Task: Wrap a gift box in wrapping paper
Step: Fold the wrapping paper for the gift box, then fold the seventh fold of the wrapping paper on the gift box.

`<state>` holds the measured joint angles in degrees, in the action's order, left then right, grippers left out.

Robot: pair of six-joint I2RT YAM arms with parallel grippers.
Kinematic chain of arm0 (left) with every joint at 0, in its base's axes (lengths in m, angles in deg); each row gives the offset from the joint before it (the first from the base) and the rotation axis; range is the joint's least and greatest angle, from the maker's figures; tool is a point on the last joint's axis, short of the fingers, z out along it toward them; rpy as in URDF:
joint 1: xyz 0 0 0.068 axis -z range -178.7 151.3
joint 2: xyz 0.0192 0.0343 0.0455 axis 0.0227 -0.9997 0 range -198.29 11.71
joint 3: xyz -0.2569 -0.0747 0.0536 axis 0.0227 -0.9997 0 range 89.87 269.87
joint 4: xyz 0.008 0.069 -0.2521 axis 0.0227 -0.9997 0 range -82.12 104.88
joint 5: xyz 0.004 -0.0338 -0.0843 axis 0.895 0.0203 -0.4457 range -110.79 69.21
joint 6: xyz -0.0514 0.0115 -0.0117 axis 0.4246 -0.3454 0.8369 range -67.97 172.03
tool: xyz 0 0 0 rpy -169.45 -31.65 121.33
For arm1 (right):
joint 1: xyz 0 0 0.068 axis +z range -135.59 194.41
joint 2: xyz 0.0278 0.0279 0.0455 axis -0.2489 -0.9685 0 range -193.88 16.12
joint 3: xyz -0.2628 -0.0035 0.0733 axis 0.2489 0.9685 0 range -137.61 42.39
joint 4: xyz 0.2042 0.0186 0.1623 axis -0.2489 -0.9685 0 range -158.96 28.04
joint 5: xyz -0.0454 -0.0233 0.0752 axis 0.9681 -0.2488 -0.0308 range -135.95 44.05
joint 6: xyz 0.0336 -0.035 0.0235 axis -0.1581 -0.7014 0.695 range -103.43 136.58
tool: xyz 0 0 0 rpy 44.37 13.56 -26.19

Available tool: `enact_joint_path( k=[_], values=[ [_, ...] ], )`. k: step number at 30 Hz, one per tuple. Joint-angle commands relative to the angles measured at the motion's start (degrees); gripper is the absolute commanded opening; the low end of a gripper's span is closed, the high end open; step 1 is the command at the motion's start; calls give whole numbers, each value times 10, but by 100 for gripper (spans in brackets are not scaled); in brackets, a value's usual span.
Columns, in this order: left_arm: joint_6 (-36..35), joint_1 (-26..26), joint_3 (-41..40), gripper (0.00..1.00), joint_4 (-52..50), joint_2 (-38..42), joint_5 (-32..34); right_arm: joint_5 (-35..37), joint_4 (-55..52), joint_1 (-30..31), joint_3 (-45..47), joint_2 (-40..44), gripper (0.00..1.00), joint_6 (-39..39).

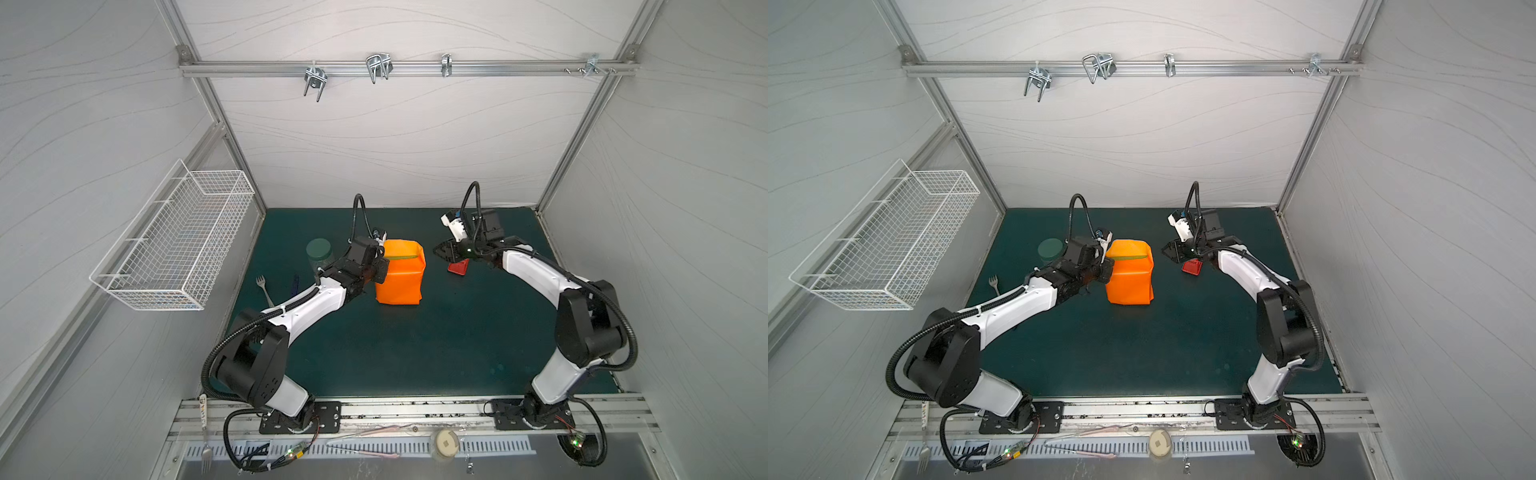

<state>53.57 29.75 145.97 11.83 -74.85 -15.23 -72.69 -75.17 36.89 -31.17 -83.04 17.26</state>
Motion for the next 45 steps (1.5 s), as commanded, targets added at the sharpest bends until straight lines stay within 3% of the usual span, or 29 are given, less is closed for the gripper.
enact_joint_path(
  k=[1,11,24,31,36,41,45],
  values=[
    [-3,7,-3,0,5,7,-8,-29,2,19,-21,-14,37,8],
    [-3,9,-6,0,10,9,-13,-35,5,54,-24,-46,43,22],
    [-11,9,-10,0,23,22,-53,31,12,75,18,-74,48,53],
    [-24,-4,5,43,-9,76,-161,52,43,72,69,-55,42,50],
    [-17,-90,21,65,-95,128,-299,57,46,72,76,-51,42,48],
    [89,-198,1,66,-87,120,-360,53,50,72,76,-46,41,49],
    [122,-204,40,64,-114,62,-361,57,51,76,76,-43,39,47]
  ],
)
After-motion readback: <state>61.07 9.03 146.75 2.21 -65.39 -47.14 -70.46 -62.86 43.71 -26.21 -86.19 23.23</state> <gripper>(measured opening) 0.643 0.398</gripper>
